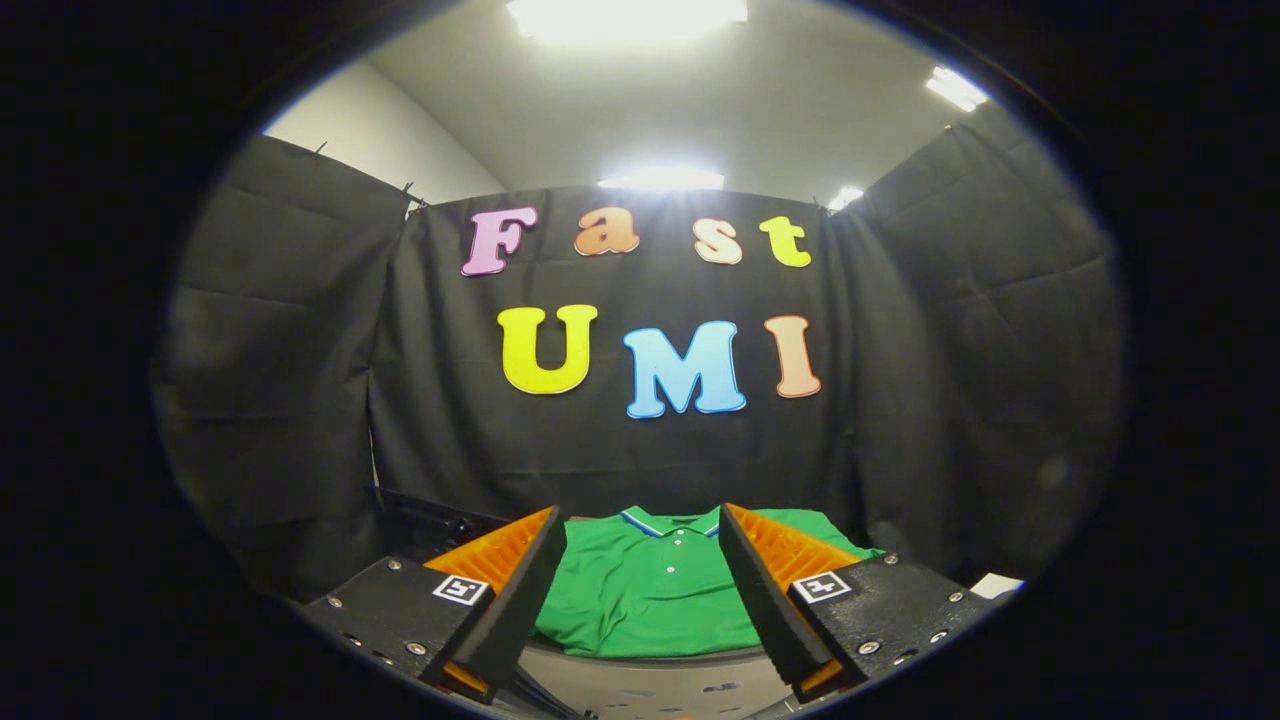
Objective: Put the clothes into the washing machine and then close the washing machine lid.
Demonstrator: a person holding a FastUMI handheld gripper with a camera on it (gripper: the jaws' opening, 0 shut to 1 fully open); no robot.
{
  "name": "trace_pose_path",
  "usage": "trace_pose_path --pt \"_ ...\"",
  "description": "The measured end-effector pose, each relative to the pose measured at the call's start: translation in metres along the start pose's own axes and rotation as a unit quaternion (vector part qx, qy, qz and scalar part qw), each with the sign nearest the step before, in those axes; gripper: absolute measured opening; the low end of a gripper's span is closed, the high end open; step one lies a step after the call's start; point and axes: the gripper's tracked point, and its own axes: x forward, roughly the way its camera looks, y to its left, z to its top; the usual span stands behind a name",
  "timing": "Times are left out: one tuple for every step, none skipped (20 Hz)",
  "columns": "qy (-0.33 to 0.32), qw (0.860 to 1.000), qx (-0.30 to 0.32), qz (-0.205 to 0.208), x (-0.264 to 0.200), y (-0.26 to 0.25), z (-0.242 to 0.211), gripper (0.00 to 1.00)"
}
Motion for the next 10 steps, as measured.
trace_pose_path --pt "0.007 1.000 0.000 -0.001 0.009 -0.004 -0.003 0.95" --pt "0.017 1.000 0.001 0.000 0.019 -0.009 -0.007 0.94" --pt "0.032 0.999 0.003 0.001 0.029 -0.014 -0.013 0.94" --pt "0.042 0.999 0.005 -0.001 0.037 -0.019 -0.017 0.94" --pt "0.051 0.999 0.007 -0.002 0.047 -0.025 -0.020 0.95" --pt "0.061 0.998 0.008 -0.003 0.056 -0.031 -0.024 0.94" --pt "0.070 0.997 0.010 -0.005 0.063 -0.035 -0.028 0.94" --pt "0.079 0.997 0.012 -0.006 0.071 -0.040 -0.031 0.95" --pt "0.087 0.996 0.013 -0.007 0.080 -0.043 -0.035 0.95" --pt "0.096 0.995 0.014 -0.006 0.088 -0.046 -0.039 0.95"
